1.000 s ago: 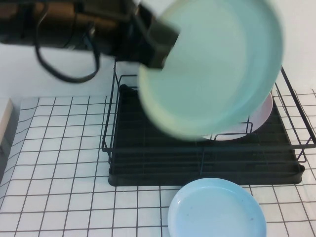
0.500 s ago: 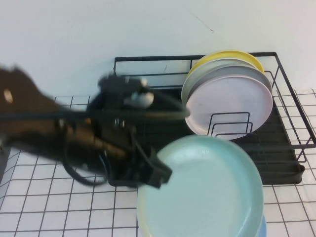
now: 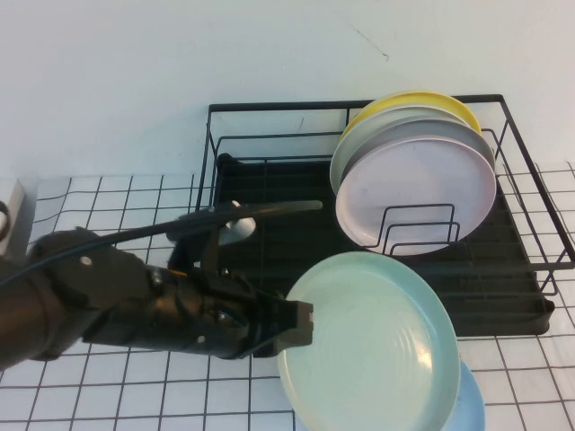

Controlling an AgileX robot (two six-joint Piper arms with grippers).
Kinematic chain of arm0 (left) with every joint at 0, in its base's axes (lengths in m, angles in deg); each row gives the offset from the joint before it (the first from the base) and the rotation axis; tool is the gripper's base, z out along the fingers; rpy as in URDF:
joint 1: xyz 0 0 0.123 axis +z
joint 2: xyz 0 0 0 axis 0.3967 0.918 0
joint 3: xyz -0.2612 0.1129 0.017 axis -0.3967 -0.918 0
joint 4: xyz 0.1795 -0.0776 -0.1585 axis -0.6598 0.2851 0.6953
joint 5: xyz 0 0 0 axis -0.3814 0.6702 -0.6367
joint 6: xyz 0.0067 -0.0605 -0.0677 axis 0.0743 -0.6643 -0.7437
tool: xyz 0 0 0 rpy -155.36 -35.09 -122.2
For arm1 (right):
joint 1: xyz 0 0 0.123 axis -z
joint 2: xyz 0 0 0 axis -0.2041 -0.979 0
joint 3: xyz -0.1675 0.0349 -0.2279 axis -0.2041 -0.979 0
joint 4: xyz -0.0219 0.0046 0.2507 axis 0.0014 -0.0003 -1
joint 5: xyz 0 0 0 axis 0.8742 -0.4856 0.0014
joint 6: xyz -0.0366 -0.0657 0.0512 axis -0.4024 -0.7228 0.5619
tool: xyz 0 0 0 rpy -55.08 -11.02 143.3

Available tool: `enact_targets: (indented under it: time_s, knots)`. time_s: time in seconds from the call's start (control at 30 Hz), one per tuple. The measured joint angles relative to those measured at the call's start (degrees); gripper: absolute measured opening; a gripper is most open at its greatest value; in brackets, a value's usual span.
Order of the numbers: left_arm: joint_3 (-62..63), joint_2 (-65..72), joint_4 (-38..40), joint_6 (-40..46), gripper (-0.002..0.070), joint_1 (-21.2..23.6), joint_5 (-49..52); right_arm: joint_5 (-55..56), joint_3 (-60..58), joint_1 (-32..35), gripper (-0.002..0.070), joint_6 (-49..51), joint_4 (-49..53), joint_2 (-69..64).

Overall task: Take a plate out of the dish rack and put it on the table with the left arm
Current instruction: Place the plate from the table

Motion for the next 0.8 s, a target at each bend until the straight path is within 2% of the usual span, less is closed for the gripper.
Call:
enact_targets:
  time_s: [0.33,0.8]
  knots:
    - [0.0,6.63,2.44,-0.16,0.0083,-4.07,-4.14,0.0,0.0,0.0,-0.0003,0.0,0.0,0.0]
    - [0.0,10.88,3.76,0.85,0.0083,-4.46,-6.58,0.0,0.0,0.0,-0.0003,0.1,0.0,0.0]
